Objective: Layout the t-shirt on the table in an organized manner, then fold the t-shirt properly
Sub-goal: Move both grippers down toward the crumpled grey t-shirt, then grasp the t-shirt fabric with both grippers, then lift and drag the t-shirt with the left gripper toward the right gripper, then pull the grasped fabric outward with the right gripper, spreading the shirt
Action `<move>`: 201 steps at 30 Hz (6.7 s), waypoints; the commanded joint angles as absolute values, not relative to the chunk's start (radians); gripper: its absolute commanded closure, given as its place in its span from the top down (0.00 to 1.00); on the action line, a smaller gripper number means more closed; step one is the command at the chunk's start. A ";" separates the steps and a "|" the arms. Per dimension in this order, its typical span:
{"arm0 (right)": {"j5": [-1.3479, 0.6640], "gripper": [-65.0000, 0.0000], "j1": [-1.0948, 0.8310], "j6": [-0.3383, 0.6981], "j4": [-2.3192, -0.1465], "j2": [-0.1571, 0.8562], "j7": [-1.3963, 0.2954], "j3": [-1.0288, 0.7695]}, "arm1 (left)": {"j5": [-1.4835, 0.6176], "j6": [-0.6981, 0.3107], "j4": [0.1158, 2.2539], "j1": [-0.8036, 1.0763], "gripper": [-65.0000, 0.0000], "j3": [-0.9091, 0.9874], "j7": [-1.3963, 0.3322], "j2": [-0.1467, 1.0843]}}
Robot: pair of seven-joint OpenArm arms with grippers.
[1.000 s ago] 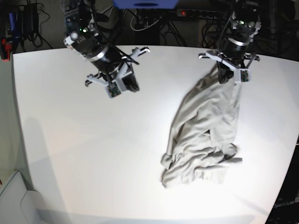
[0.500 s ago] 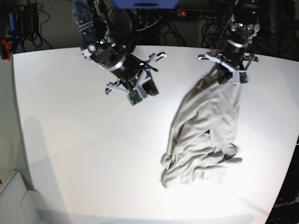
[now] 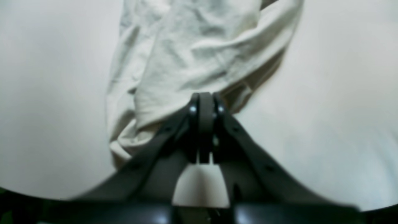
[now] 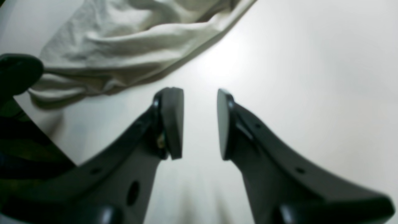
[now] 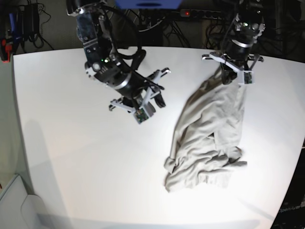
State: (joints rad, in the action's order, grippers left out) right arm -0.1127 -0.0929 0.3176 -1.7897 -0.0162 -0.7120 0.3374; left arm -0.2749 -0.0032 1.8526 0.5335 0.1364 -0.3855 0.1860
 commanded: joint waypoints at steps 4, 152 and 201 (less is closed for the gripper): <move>-0.122 0.31 -0.036 0.318 -1.727 -0.051 -0.688 0.335 | -0.277 -0.004 1.868 0.533 0.00 0.140 -0.361 0.193; -0.125 0.31 0.262 0.452 -1.165 0.177 -0.464 -0.038 | -0.278 -0.004 1.979 0.097 0.69 -0.440 -0.685 0.005; -0.125 0.53 -0.177 0.452 -2.040 0.193 -0.774 0.001 | -0.515 -0.004 1.972 0.297 0.97 -0.142 -0.688 0.295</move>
State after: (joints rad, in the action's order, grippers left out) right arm -0.1143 -0.1795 0.4522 -2.0220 0.1871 -0.7921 0.0032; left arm -0.5095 -0.0010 1.9560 0.3004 -0.1452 -0.7055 0.2909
